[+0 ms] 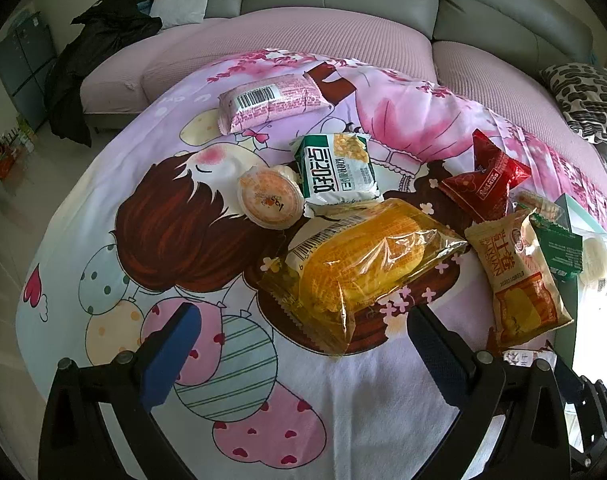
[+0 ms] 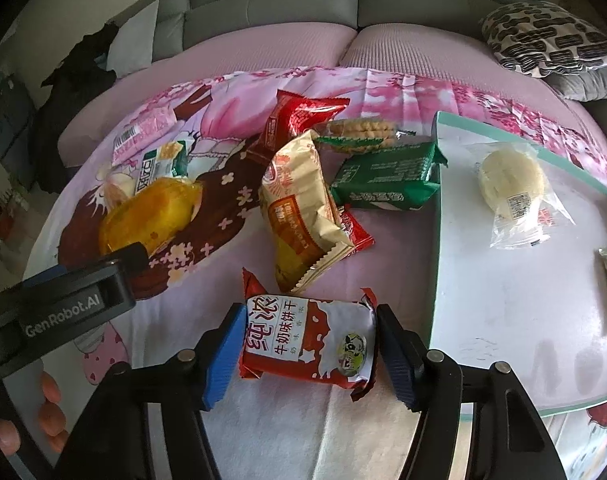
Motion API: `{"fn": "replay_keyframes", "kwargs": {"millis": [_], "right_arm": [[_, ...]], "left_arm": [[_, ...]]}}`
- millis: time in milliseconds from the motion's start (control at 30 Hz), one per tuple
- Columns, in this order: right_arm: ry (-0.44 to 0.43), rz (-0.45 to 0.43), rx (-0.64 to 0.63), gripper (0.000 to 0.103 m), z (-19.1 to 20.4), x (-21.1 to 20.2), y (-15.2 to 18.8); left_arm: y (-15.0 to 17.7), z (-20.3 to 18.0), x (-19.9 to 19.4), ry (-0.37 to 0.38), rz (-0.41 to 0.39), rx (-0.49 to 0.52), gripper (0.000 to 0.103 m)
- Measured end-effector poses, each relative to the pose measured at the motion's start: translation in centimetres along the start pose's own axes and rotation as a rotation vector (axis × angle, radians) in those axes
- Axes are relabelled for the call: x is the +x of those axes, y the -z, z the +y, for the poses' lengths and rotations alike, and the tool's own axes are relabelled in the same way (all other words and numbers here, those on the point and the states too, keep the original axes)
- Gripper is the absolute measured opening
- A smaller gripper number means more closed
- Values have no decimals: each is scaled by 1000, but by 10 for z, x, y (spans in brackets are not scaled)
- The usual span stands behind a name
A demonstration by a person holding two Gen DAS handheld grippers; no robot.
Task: Organize snacks
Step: 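Grasp the red milk-biscuit packet with the right tool, then lift the red packet with the right tool over the tray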
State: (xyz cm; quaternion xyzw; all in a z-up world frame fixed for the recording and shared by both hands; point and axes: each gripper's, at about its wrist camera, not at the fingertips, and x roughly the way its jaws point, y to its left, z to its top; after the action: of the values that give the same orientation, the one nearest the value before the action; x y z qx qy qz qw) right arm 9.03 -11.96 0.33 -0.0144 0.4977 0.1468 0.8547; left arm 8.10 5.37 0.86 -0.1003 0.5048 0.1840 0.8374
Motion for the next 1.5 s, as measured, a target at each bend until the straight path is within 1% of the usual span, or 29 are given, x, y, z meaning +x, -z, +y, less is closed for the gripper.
{"fn": "replay_keyframes", "kwargs": {"millis": [233,433,533,567,767,1033,1100,1233,1400,1500], "right_arm": [[-1,-21,9,67,-3,-9,-2],[14,-40,26,67,-15,-19,-4],[-4,-49,40,67,-21,-23,-5],[8,-52,37,67,-21,-25,-5],[0,-81,34,67,-23,-38,-7],[-23,-124,70,67,-33,-54,-11],[-10,-138,89,67,-40,-59,-11],[39,-160,173,67,-72,-67,-10],[116,-163,277,67,-110,-73,-6],[148,-154,310,67,-125,-73,-3]], "left_arm": [[0,1,-2,8,-9,-9,103],[-2,4,-5,17,-23,-21,102],[-3,5,-7,20,-31,-27,103],[-3,5,-7,20,-32,-28,103],[-3,3,-9,21,-39,-27,103],[-4,1,-13,28,-54,-34,102],[-5,1,-13,33,-57,-37,102],[-6,0,-13,44,-62,-46,102],[-9,-8,-9,74,-65,-54,102],[-12,-15,-1,82,-65,-56,102]]}}
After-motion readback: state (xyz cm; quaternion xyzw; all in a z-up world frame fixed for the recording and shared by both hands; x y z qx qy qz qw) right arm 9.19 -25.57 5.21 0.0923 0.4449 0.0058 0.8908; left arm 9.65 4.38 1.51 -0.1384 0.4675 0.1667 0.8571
